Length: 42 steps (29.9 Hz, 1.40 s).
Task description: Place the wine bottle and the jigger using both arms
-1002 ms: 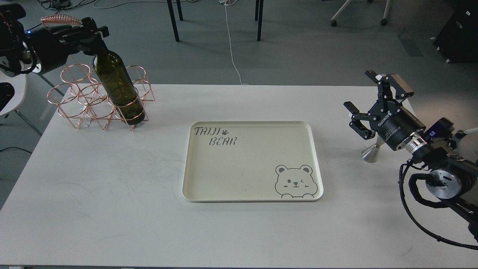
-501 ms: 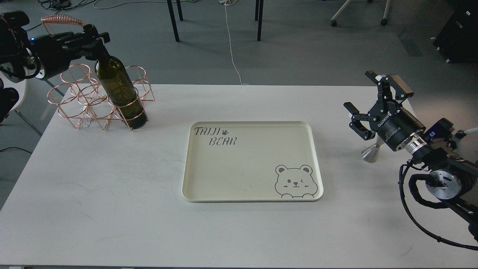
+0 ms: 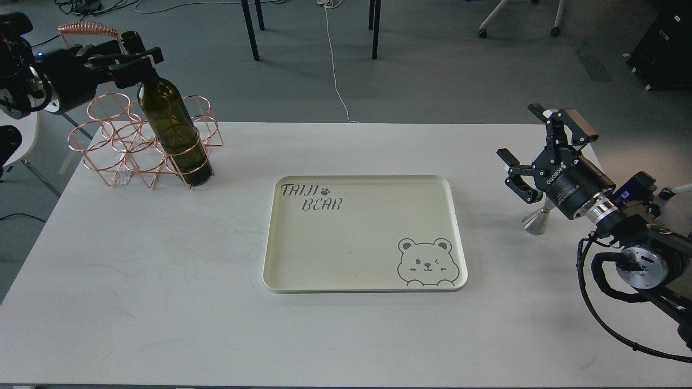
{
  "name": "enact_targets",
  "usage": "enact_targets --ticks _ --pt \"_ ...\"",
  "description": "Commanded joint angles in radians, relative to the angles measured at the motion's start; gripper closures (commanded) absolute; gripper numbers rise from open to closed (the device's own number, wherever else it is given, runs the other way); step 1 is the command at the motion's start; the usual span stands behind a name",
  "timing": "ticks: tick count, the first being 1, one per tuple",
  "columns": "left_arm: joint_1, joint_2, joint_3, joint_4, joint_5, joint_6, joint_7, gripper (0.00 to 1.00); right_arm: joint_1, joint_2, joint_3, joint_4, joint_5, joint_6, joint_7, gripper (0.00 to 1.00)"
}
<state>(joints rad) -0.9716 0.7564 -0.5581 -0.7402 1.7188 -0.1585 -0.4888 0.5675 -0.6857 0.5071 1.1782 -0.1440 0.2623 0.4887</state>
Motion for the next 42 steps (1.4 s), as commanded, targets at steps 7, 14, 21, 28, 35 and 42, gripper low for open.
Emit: enact_targets --ticks 7,14,21,28,35,42 --pt "0.166 0.224 -0.005 -0.263 -0.16 -0.042 0.0 0.03 0.0 0.003 0.016 0.0 0.0 0.0 0.0 0.01" --pt "0.269 0.334 -0.031 -0.602 -0.8 -0.105 0.0 0.02 -0.002 0.024 0.033 -0.002 0.001 0.0 0.0 0.01" --pt "0.31 0.184 -0.103 -0.663 -1.002 -0.148 0.0 0.02 -0.003 0.077 0.071 -0.009 0.001 -0.018 0.0 0.01" --pt "0.592 -0.067 -0.42 -0.659 -1.009 -0.156 0.0 0.02 -0.003 0.095 0.074 -0.026 0.001 -0.09 0.0 0.01" --pt "0.763 -0.296 -0.6 -0.593 -1.084 -0.157 0.108 0.02 -0.024 0.098 0.076 -0.026 0.003 -0.094 0.0 0.01" --pt "0.82 -0.345 -0.614 -0.532 -1.085 -0.167 0.159 0.02 -0.035 0.101 0.076 -0.019 0.004 -0.091 0.0 0.01"
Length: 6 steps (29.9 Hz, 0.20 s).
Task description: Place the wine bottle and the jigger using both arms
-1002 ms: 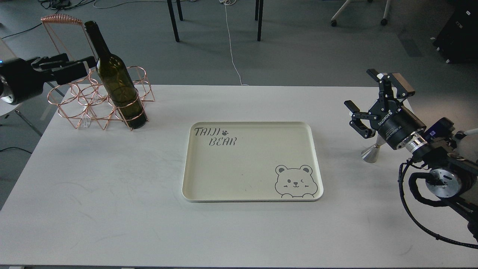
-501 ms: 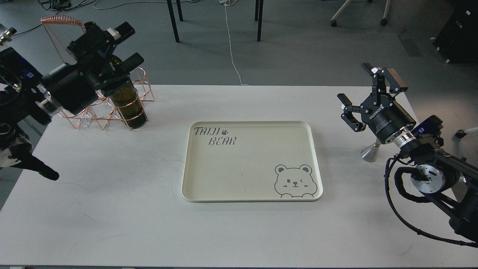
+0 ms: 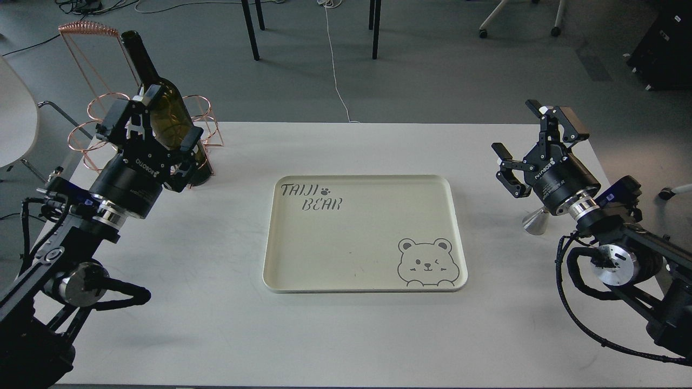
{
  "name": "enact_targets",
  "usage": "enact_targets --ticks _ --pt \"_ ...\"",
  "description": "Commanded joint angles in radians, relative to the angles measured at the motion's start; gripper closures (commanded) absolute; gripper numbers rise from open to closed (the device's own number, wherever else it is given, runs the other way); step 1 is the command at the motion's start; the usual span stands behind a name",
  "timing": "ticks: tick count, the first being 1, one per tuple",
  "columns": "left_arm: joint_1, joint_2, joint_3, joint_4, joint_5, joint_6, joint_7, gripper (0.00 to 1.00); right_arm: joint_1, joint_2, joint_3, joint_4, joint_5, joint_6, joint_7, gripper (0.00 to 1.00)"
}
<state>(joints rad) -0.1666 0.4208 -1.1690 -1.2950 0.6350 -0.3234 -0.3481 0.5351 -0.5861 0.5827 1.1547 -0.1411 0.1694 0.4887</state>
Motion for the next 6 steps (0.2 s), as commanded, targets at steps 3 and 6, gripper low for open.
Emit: enact_targets --ticks 3,6 --pt "0.022 -0.01 -0.004 0.028 -0.001 -0.003 0.021 0.02 -0.001 0.014 0.008 0.005 0.0 0.002 0.0 0.01" --pt "0.022 -0.007 -0.004 0.028 -0.001 -0.003 0.02 0.02 -0.003 0.017 0.016 0.005 0.001 0.002 0.0 0.01"
